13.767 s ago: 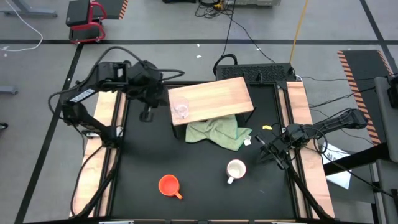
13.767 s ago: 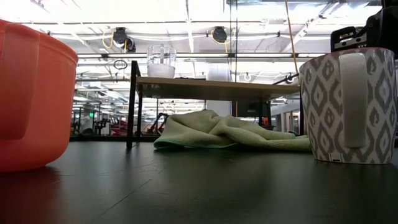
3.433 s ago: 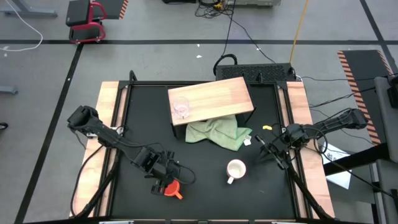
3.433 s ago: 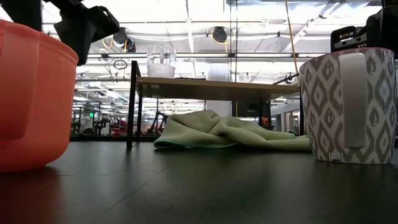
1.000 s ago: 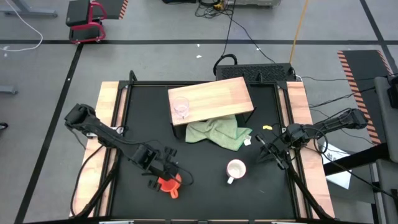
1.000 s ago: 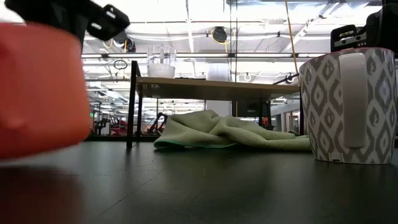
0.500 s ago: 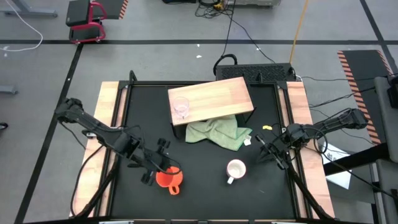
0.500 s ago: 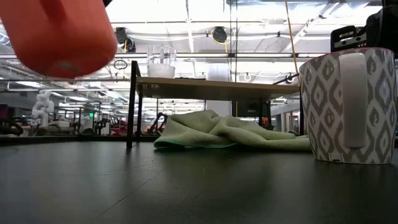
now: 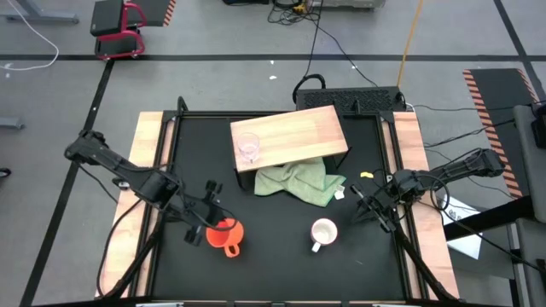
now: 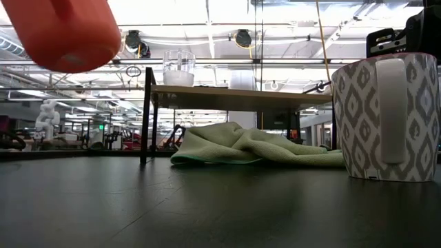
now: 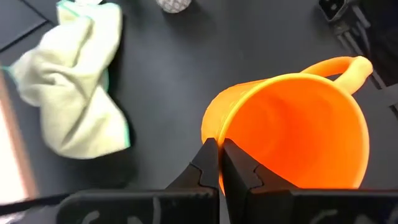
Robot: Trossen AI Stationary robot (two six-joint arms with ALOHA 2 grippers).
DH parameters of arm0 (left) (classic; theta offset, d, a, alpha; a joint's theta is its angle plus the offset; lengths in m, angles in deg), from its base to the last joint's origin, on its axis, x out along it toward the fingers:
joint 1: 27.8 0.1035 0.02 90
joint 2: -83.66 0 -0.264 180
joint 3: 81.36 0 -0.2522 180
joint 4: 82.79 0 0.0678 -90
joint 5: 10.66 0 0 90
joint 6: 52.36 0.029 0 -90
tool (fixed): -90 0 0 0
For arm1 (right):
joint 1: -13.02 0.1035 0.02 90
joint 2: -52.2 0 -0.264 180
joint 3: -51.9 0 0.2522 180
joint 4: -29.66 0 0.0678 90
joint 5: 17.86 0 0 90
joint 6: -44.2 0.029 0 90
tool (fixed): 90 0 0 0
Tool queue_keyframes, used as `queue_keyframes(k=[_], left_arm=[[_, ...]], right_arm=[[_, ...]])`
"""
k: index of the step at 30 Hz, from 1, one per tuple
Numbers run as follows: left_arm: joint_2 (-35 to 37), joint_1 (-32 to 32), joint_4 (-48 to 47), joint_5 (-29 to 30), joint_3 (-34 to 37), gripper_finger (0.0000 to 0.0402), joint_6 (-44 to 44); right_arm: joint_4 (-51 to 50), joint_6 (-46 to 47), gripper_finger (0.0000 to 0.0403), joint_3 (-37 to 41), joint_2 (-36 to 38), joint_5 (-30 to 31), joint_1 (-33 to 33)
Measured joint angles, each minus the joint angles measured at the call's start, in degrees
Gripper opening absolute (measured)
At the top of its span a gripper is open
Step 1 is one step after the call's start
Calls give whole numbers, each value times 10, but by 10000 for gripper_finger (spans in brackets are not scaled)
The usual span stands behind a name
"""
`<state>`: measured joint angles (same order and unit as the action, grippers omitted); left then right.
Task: Stack small to large cups/mugs on shelf
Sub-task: Put orange cup on the shelf
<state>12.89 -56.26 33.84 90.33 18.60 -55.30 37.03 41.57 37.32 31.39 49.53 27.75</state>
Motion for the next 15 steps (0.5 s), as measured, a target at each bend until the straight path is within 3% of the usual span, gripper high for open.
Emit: queue_keyframes(k=[15], left_arm=[[152,45,-32,37,0,1,40]], right_arm=[[0,-12,0,0,0,0,0]])
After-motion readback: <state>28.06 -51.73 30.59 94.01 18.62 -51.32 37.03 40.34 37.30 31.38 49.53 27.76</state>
